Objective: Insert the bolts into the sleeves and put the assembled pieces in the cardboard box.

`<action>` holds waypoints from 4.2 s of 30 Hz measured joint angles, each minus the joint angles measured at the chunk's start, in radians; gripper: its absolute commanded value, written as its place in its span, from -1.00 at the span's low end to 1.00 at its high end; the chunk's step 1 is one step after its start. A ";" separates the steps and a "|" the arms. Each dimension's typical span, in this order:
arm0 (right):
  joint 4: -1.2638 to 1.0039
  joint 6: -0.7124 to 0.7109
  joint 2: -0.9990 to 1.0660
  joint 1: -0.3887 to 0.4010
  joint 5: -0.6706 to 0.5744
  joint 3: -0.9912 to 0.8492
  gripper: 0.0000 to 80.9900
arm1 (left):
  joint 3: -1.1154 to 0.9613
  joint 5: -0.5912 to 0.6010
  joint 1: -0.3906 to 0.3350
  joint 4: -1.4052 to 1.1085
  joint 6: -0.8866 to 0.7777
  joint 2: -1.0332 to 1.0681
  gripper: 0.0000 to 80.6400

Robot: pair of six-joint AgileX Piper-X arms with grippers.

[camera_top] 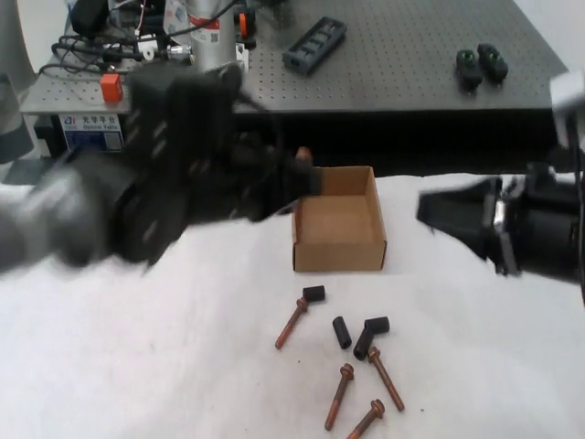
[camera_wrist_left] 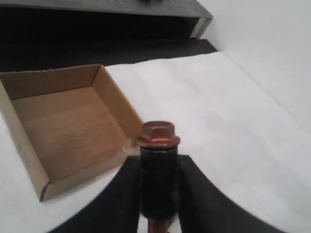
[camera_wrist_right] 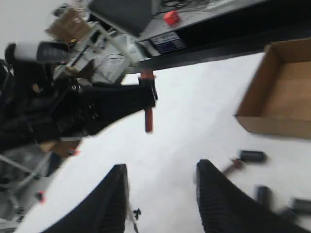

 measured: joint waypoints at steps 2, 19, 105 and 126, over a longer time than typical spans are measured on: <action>0.175 -0.058 0.000 -0.004 0.135 0.000 -0.18 | -0.090 -0.005 0.001 0.050 0.005 0.064 -0.98; 0.448 -0.168 -0.001 -0.004 0.406 0.000 -0.18 | -1.178 0.048 -0.005 0.715 -0.118 0.837 -0.99; 0.678 -0.380 0.046 -0.123 0.432 -0.020 -0.97 | -0.964 -0.215 -0.274 1.159 0.386 0.725 -0.98; -0.199 0.177 -0.018 0.146 0.104 -0.020 -0.97 | 0.131 0.243 -0.218 0.010 0.139 -0.168 -0.98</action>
